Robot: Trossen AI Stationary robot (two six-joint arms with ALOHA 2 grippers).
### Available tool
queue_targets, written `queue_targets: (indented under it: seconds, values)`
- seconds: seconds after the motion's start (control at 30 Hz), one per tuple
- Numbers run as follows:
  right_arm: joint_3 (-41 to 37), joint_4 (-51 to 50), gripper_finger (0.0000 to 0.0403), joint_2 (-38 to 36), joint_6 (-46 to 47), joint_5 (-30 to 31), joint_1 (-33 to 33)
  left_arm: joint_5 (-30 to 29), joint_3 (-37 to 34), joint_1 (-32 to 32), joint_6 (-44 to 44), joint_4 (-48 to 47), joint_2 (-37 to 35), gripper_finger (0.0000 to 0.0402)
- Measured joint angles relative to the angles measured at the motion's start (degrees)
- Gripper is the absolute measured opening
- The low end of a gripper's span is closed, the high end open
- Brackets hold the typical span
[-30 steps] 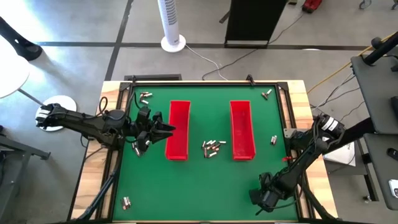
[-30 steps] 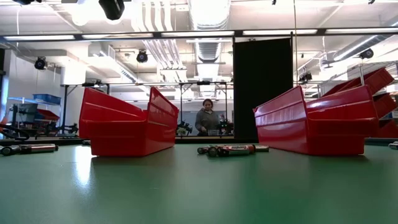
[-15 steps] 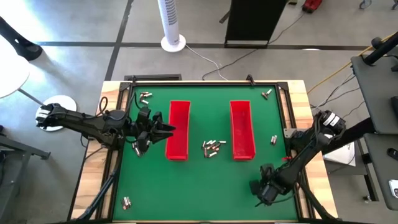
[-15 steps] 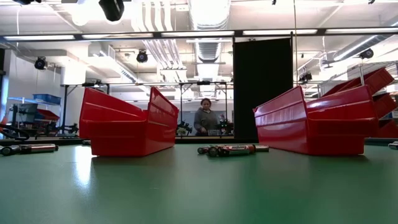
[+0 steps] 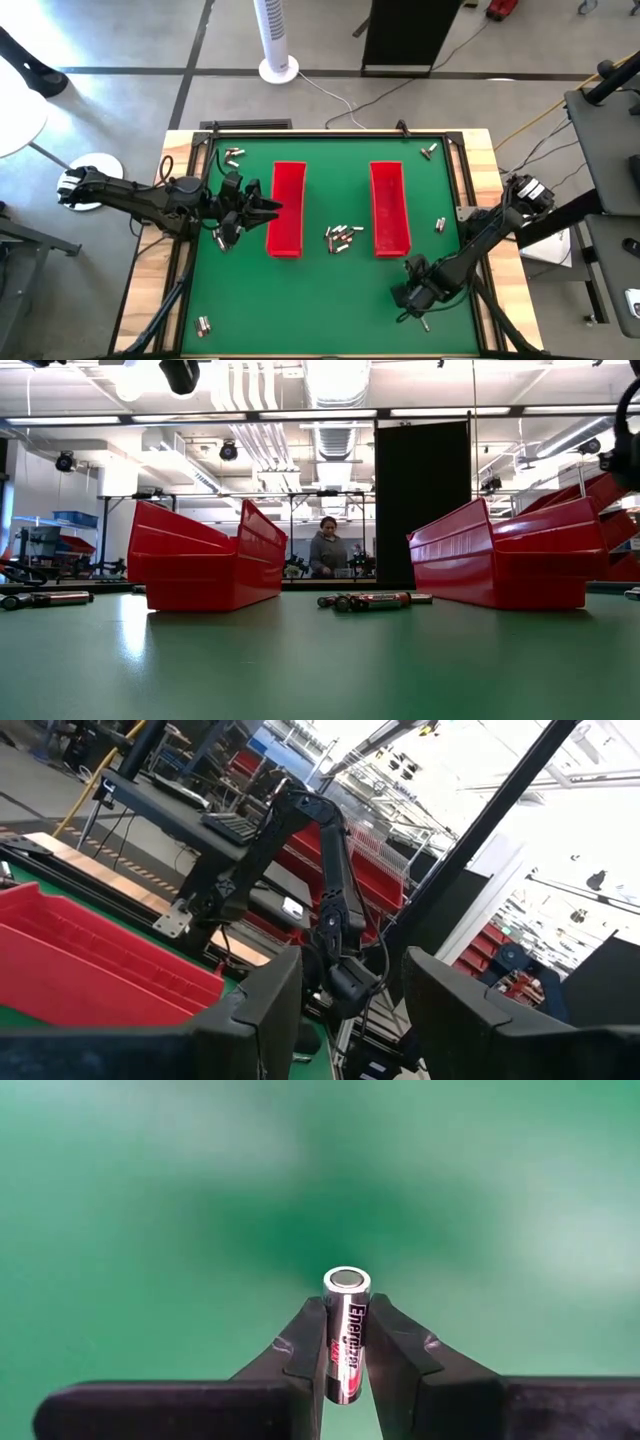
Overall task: Sort batteries
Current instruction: Put the silver battery into the right red bin
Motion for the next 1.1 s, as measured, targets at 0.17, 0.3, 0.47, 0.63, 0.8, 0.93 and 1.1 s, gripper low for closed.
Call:
queue_targets:
  seconds: [0.17,0.3,0.47,0.63,0.8,0.93,1.1]
  values:
    - [-0.01,0.51,0.0046,1.23,-4.54,2.90,-0.05,-0.03,0.00,0.00,0.02,0.00,0.00,0.0155]
    - [0.01,0.91,0.0047,2.04,-7.15,2.90,-0.05,-0.07,0.00,0.00,0.78,-0.04,0.00,0.0155]
    - [0.01,1.09,0.0047,2.22,-9.28,5.23,0.04,-0.09,0.00,0.00,0.89,-0.15,0.00,0.0155]
    - [-0.55,1.47,0.0045,2.24,-10.14,9.03,0.06,-0.09,0.00,0.00,1.07,-0.15,0.00,0.0155]
    - [-1.89,2.22,0.0048,2.04,-12.18,9.36,0.23,-0.09,0.00,0.00,1.07,-0.14,0.00,0.0155]
    - [-2.85,2.87,0.0045,2.04,-14.66,9.34,0.34,-0.09,0.00,0.00,1.06,-0.09,0.00,0.0155]
    - [-2.82,3.26,0.0043,1.81,-17.91,9.15,0.34,-0.05,0.00,0.00,1.05,0.03,-0.05,0.0155]
